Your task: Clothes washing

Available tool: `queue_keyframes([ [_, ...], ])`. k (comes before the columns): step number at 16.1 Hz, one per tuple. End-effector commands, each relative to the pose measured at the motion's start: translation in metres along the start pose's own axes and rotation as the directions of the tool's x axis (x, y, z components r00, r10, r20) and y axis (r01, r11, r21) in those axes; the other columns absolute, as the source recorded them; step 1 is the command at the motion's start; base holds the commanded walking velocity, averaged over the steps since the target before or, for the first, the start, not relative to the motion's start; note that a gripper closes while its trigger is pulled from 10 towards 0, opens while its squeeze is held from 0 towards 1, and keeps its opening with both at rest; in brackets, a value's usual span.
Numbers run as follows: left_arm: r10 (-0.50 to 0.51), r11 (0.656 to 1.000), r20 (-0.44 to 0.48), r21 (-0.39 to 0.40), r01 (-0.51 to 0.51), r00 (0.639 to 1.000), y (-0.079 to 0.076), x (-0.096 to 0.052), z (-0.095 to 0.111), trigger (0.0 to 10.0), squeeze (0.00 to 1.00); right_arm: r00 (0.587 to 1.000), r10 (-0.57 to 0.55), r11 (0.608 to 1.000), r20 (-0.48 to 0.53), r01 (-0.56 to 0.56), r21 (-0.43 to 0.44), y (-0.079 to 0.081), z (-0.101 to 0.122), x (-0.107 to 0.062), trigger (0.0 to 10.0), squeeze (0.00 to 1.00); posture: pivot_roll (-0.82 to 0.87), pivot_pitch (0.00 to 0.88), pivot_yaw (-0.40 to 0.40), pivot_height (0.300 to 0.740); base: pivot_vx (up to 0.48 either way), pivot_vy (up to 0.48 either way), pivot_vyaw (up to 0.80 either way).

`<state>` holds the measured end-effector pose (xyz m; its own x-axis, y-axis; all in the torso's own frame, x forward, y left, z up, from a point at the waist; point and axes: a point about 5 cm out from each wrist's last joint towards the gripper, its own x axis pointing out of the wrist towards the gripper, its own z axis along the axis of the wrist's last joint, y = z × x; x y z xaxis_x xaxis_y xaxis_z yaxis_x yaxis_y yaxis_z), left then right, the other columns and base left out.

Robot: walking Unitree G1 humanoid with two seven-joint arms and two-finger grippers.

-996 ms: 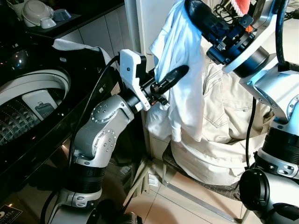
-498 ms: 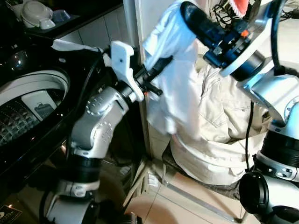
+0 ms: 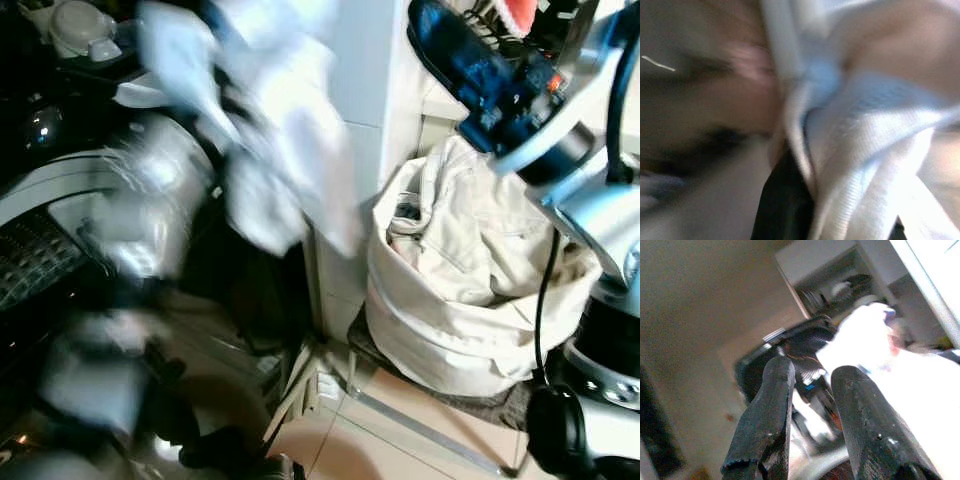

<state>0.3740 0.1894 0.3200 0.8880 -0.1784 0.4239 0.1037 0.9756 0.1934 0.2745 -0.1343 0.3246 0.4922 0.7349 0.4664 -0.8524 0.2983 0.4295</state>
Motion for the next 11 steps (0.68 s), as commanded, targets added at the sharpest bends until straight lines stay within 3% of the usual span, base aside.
queue_keyframes([
  [1, 0.196, 0.962, 0.159, 0.161, -0.221, 0.968, 0.038, 0.006, 0.036, 0.0, 0.0, 1.0, -0.004, 0.998, -0.03, 0.002, -0.055, 0.005, -0.003, 0.001, 10.0, 0.0, 0.01, 0.0, 0.112, 0.74, 0.0, 0.0, 0.0],
  [2, 0.299, 0.881, 0.253, 0.297, -0.368, 0.92, 0.063, 0.007, 0.059, 0.0, 0.0, 0.996, -0.066, 0.994, -0.067, 0.06, -0.088, 0.0, -0.009, -0.001, 10.0, 0.0, 0.01, 0.0, 0.109, 0.74, 0.0, 0.0, 0.0],
  [3, 0.309, 0.86, 0.263, 0.333, -0.387, 0.914, 0.068, 0.008, 0.063, 0.0, 0.0, 0.992, -0.093, 0.991, -0.09, 0.084, -0.1, -0.002, -0.013, -0.001, 10.0, 0.0, 0.01, 0.0, 0.104, 0.74, 0.0, 0.0, 0.0],
  [4, 0.315, 0.849, 0.168, 0.39, -0.357, 0.934, 0.071, 0.012, 0.047, 0.0, 0.0, 0.97, -0.166, 0.978, -0.181, 0.138, -0.156, -0.008, -0.027, 0.002, 10.0, 0.0, 0.0, 0.0, 0.104, 0.74, 0.0, 0.0, 0.0],
  [6, 0.335, 0.846, 0.022, 0.433, -0.311, 0.942, 0.073, 0.014, 0.021, 0.0, 0.0, 0.949, -0.205, 0.968, -0.238, 0.161, -0.191, -0.012, -0.04, 0.003, 10.0, 0.0, -0.01, 0.0, 0.112, 0.74, 0.0, 0.0, 0.0],
  [7, 0.38, 0.834, -0.147, 0.481, -0.27, 0.913, 0.072, 0.009, -0.015, 10.0, 0.0, 0.919, -0.257, 0.953, -0.299, 0.188, -0.239, -0.016, -0.055, 0.001, 10.0, 0.0, -0.01, 0.0, 0.119, 0.74, 0.0, 0.0, 0.0],
  [9, 0.414, 0.831, -0.296, 0.509, -0.225, 0.861, 0.07, -0.002, -0.048, 10.0, 0.0, 0.887, -0.275, 0.946, -0.37, 0.183, -0.266, -0.016, -0.071, -0.002, 10.0, 0.0, -0.02, 0.0, 0.123, 0.74, 0.0, 0.0, 0.0],
  [10, 0.434, 0.847, -0.463, 0.501, -0.176, 0.773, 0.064, -0.019, -0.083, 10.0, 0.0, 0.861, -0.258, 0.951, -0.44, 0.144, -0.274, -0.012, -0.086, -0.006, 10.0, 0.0, -0.01, 0.0, 0.119, 0.74, 0.0, 0.0, 0.0],
  [11, 0.434, 0.863, -0.553, 0.482, -0.152, 0.712, 0.058, -0.032, -0.106, 10.0, 0.0, 0.848, -0.245, 0.953, -0.469, 0.122, -0.276, -0.009, -0.092, -0.007, 10.0, 0.0, -0.01, 0.0, 0.119, 0.74, 0.0, 0.0, 0.0],
])
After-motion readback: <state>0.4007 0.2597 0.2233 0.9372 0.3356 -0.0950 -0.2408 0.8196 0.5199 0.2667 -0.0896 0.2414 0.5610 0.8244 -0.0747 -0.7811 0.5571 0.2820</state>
